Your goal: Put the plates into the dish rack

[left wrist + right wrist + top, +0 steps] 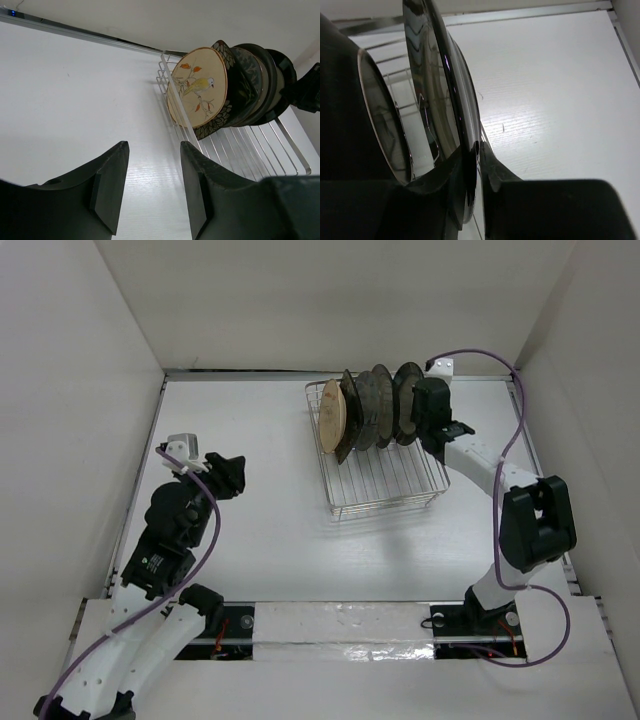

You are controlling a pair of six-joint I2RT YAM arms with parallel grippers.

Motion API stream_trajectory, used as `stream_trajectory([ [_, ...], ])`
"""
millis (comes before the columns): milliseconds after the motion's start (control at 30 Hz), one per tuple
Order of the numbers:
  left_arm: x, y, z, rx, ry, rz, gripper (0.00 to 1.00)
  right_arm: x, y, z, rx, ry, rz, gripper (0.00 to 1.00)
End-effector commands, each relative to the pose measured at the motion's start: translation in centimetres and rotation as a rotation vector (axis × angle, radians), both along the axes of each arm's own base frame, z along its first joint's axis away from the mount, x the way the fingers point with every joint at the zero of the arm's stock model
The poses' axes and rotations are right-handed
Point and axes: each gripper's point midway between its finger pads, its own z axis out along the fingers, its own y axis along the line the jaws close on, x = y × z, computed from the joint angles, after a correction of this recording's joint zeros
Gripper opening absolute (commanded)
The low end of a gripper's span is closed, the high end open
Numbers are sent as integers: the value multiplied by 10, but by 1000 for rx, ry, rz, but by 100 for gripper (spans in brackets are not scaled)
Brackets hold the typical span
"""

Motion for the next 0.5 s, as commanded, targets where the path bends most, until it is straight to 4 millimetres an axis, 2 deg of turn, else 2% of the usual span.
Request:
stream_trajectory([
  [0,3,-3,15,-4,-42,-13,43,13,-1,64,83,-225,-53,26],
  [33,3,-5,13,-1,-33,-25,44,13,0,67,94,-230,-49,32],
  [100,5,-7,10,8,-16,-32,45,11,9,78,139,-255,-5,38],
  [133,6,-7,10,8,-16,-30,46,11,6,80,148,-261,-3,44],
  [300,8,-11,4,21,4,-44,49,-1,8,101,228,-304,25,50],
  [333,8,-10,5,18,2,-40,49,-8,8,115,247,-333,34,53],
  [433,8,-12,6,16,-6,-50,53,-24,3,126,299,-364,44,57],
  [467,8,-14,4,18,-1,-63,55,-38,2,135,330,-398,57,57],
])
